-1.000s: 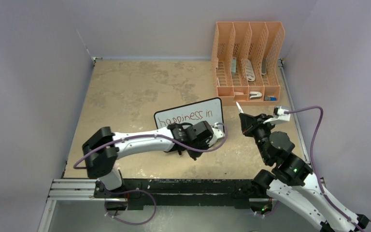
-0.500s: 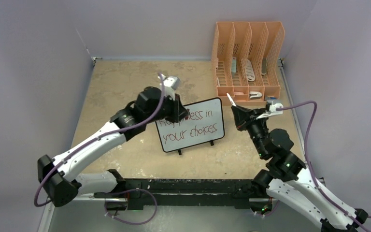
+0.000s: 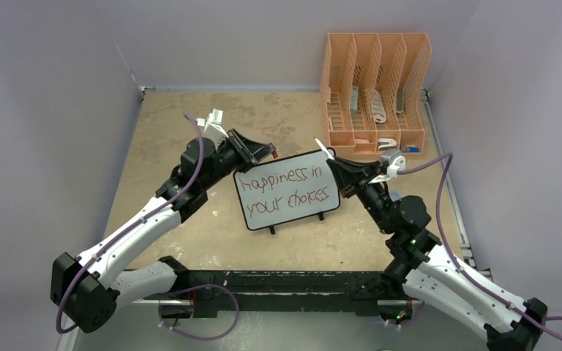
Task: Write a sentence on the whiteboard
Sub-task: Close the whiteboard marker at the center of the board.
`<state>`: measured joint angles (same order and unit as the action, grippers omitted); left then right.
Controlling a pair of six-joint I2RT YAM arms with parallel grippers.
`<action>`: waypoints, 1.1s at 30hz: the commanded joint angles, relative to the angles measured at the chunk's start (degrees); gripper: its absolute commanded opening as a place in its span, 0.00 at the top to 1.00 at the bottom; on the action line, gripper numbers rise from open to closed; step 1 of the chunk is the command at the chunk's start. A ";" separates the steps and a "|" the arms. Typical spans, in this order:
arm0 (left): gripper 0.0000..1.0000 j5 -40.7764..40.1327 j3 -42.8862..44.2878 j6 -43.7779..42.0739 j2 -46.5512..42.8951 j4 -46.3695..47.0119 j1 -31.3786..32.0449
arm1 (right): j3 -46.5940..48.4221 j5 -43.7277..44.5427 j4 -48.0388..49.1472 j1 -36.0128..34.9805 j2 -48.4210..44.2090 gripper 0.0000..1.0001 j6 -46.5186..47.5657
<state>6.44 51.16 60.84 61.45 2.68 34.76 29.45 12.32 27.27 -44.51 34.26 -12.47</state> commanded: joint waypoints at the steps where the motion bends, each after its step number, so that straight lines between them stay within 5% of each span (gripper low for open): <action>1: 1.00 -1.77 -5.32 16.74 -2.49 13.96 -1.03 | -1.65 -5.11 13.74 -0.60 1.88 1.00 2.33; 5: 1.00 -0.31 -6.94 18.98 -1.76 19.40 -1.39 | -2.24 -6.13 17.95 -1.82 4.91 1.00 2.67; 10: 1.00 1.50 -3.27 9.71 -2.45 14.17 -2.41 | -0.89 -4.94 15.04 -2.07 4.35 1.00 3.33; 23: 1.00 22.81 7.93 -57.10 -1.85 -4.91 -2.60 | 14.69 -6.87 -15.35 -2.07 2.57 1.00 1.42; 33: 1.00 28.38 4.78 -85.06 -7.16 -10.59 -2.56 | 30.67 -15.04 -36.35 -2.07 10.93 1.00 -0.31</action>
<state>29.69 57.14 -7.90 58.98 -7.84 32.29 55.20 2.52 0.25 -46.46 42.68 -11.64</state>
